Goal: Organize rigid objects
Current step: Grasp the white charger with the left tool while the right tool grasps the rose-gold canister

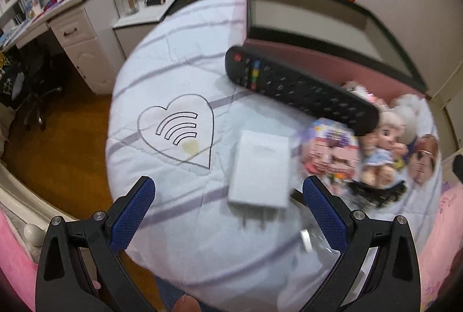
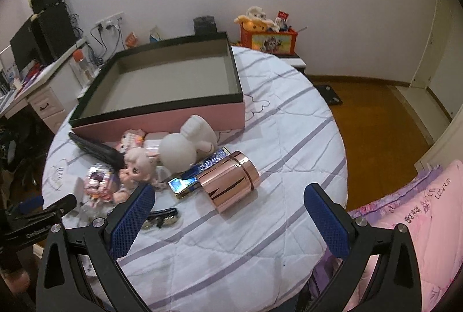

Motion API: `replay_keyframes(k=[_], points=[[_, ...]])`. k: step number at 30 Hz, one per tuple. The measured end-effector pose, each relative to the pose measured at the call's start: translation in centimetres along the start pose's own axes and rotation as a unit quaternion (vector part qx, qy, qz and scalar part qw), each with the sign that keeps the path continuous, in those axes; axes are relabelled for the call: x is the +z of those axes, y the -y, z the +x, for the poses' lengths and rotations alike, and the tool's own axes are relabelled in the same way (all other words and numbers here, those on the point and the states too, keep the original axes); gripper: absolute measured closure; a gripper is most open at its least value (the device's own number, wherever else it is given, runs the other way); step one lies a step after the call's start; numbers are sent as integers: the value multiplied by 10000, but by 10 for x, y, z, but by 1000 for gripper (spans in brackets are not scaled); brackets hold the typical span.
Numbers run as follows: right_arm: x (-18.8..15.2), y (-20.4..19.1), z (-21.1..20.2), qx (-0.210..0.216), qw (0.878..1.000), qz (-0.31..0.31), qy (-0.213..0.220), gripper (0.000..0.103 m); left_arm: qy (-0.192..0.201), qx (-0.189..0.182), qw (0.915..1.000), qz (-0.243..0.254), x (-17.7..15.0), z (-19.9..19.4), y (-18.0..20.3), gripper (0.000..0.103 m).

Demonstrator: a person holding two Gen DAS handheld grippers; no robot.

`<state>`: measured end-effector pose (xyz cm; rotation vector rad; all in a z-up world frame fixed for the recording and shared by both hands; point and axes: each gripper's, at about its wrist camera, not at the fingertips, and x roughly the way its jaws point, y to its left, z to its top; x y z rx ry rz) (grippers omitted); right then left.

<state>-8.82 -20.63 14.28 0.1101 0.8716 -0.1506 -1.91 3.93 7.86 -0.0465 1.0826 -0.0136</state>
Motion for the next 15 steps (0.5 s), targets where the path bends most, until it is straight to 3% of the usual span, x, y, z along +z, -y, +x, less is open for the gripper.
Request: replay_keyframes(k=[10,15], points=[[5,-3,28,-58,9996,-50,-272,0,2,176,9997,197,8,18,4,3],[3,-3,37,-114,9993,-83,-341,0,124,120,9994,288,7,12,8,21]])
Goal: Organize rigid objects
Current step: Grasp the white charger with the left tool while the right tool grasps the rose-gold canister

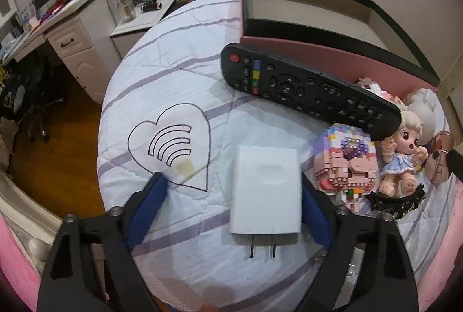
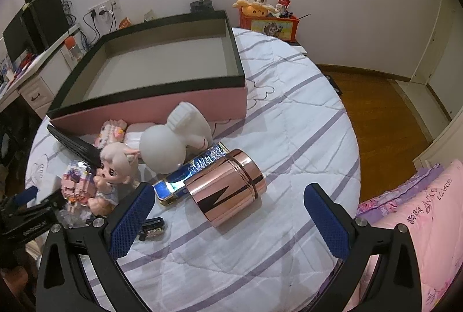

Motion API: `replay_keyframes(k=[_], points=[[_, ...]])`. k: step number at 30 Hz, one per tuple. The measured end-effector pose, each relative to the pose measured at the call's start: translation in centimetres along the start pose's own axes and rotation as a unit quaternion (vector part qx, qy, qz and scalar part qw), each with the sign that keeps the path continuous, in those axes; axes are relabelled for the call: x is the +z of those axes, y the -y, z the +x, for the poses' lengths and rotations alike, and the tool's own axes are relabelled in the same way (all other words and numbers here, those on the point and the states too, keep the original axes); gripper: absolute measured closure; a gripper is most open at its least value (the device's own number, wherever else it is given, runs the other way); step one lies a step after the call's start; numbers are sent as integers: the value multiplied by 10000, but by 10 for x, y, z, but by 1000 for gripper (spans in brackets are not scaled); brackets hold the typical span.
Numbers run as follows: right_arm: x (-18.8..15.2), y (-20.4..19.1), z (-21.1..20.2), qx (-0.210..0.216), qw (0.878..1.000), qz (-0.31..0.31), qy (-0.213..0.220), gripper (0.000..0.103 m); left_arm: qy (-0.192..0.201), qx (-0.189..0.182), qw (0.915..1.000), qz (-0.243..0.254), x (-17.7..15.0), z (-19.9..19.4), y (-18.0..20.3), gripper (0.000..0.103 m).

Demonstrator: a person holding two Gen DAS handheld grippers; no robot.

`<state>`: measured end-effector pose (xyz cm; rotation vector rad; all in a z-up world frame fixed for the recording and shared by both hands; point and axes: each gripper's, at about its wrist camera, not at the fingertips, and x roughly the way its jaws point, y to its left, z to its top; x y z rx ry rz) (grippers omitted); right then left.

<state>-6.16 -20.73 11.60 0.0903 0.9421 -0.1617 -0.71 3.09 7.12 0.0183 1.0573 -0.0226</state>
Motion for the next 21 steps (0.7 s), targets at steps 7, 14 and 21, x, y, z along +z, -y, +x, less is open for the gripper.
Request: replay_keyframes(k=[7,14,21], points=[[-2,-1,11,-23,10000,-48,2,0,95,-175,9998,-1,2,-7,-1,63],[-3,8,29,145,9999,25,-63,12,109,-471,9986,-219,2,-9,-13,63],[-3,9,31,585,9983,-14,21,34,124,-507,9983,-243,7,-12,-12,63]])
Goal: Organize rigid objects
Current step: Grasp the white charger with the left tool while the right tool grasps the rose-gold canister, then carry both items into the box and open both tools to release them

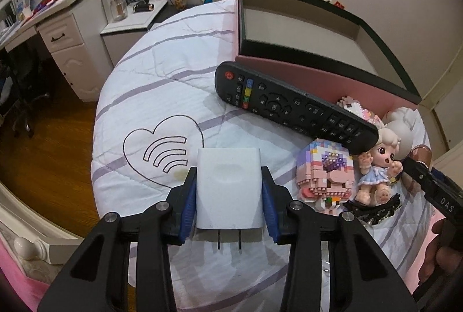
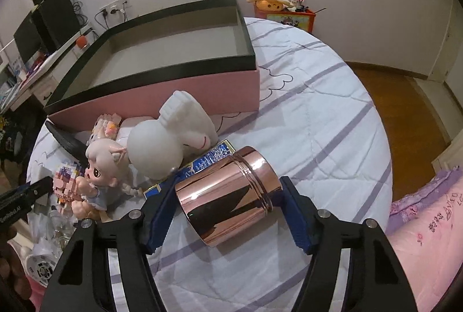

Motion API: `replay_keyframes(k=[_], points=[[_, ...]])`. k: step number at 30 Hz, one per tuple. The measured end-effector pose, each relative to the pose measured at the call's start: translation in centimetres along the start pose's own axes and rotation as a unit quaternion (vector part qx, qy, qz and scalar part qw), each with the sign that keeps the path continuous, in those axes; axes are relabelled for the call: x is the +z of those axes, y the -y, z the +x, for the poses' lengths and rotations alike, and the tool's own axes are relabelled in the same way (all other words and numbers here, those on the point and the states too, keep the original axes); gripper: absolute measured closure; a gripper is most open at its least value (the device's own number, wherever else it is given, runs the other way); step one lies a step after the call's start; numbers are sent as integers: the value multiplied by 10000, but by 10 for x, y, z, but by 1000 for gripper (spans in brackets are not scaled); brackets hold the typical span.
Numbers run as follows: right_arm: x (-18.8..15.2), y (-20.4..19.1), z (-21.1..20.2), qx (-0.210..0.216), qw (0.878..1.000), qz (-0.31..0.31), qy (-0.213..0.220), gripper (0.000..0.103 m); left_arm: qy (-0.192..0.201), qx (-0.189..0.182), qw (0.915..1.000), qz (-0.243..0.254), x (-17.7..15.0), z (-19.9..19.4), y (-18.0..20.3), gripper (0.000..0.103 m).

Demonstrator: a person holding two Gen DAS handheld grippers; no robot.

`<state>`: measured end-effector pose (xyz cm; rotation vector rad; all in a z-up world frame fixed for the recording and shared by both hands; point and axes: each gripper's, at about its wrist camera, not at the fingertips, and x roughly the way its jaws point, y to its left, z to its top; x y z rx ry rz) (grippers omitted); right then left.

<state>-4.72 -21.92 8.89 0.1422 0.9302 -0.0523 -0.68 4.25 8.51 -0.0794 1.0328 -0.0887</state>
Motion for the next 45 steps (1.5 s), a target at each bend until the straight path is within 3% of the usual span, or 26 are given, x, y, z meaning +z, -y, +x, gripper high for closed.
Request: replay_keyframes(k=[17,22,28,32,35,45], points=[[17,7,-39,388,9986,-26,367,34,356,-168,9991,154,21,-31,13,63],[50,-3,-51,549,9960,-292,638,34,706,-269,9967,291,56,-54,22,63],[122,-19,-39,625,9905,-750,968,34,1165,-324,9914,496,132,-56,45,63],[169,-30,-8,703,9904,-818,859,34,981,-380,9931,526,179,-24,61,63],[198,-40,31,735,9921,-863,532,34,549,-463,9961,521,200,19,74,63],[220,-54,114,633,9936,-877,-312,34,-207,-118,9979,594,221,102,100,62]])
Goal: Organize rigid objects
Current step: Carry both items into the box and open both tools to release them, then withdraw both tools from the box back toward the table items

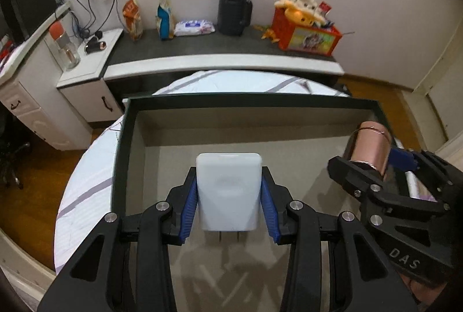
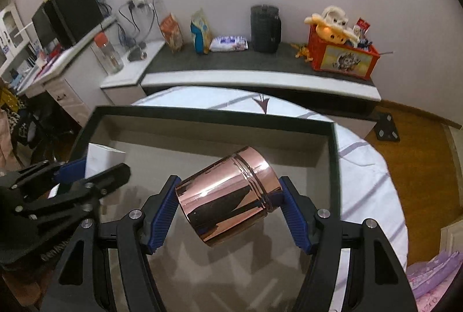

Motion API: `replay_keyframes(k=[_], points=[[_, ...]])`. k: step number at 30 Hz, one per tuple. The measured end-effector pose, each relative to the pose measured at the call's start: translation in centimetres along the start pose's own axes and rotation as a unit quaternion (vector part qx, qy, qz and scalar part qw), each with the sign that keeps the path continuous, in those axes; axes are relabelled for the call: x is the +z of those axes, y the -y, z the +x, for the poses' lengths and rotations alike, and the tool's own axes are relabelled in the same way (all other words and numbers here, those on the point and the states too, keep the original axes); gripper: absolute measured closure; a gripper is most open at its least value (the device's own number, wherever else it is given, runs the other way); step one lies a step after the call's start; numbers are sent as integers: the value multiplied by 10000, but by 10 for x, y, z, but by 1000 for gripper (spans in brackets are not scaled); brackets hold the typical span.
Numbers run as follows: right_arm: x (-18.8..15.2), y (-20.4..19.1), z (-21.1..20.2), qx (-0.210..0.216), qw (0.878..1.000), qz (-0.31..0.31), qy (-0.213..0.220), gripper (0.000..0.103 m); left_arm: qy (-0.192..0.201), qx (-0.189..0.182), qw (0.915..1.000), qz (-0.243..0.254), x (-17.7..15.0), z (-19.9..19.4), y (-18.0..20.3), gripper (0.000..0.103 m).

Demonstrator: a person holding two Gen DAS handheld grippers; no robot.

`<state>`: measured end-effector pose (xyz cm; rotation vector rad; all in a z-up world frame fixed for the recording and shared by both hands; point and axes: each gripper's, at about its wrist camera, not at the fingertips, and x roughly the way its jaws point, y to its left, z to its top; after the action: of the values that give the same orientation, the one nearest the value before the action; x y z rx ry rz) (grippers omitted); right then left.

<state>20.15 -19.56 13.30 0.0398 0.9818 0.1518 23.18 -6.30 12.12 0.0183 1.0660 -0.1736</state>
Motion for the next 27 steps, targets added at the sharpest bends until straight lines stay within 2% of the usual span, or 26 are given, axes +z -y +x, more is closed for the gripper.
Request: replay_keyframes(k=[3,6,8,9,12,15,18,21,27], points=[[2,3,11,-115,9999,2,-127,33,-75,69,9999,-33,1,6,1,56],[0,7,16,-270,9995,71,-161,21,21,385,9992,-64,3,3,-3,37],[-2,11,12,-265,9995,110,-110,19,95,505,9986,-111,3,-2,-8,20],[-1,12,11,-236,9996,129,-100,17,141,525,9984,-144,2,-6,-11,17],[-3,14,-1,-207,9997,143,22,16,310,342,9987,-204,-1,-24,-14,15],[-6,14,-24,-77,9994,233,230,16,582,338,9976,-173,-8,-55,-12,13],[-19,11,-64,120,9977,282,604,16,1022,161,9945,-179,-22,-103,-11,6],[-40,8,-107,302,9945,295,959,16,1450,-81,9892,-204,-43,-155,-12,2],[-100,6,-185,257,9869,345,1558,16,2111,-420,9762,-274,-99,-243,-27,0]])
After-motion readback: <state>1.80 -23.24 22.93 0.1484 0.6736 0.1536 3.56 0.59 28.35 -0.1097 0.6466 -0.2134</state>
